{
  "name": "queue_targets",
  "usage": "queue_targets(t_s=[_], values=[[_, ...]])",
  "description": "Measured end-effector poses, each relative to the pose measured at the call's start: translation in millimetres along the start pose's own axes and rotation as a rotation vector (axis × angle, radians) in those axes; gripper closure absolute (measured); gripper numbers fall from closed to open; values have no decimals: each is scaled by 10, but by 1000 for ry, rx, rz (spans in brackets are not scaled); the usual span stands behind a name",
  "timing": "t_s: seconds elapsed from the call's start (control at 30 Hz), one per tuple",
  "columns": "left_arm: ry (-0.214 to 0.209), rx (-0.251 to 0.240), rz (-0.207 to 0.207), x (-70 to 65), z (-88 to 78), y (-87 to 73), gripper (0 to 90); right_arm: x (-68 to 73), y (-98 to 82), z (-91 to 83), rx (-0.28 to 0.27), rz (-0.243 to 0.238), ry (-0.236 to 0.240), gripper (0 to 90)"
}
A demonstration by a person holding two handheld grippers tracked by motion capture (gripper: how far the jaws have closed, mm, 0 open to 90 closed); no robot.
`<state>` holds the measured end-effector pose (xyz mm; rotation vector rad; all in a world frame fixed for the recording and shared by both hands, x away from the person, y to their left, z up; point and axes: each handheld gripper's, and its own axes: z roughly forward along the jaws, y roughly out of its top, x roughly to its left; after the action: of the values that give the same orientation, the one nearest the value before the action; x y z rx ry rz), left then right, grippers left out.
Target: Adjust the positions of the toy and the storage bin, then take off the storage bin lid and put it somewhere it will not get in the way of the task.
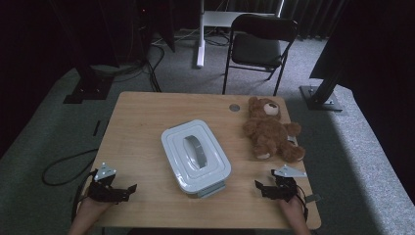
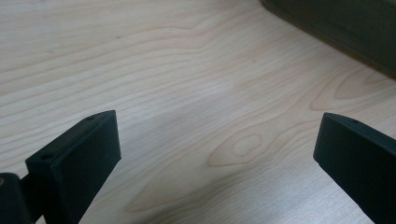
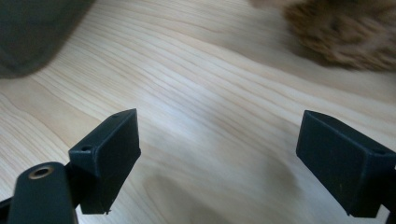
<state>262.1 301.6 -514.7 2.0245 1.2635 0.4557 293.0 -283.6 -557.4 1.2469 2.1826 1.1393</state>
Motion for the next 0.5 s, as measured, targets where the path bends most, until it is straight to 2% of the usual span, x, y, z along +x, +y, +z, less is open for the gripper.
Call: queue_targets(t_s=[0.2,0.4,0.5], values=[[-10,-31,-8,35,-153,73,14,-42,-68,-52,6,26,-39,129],[-4,-58,-4,-16,-264,210,14,-38,-60,-25,42,25,-54,129],[-7,-78,0,-53,-302,281,14,-51,-62,-31,37,43,-57,129]])
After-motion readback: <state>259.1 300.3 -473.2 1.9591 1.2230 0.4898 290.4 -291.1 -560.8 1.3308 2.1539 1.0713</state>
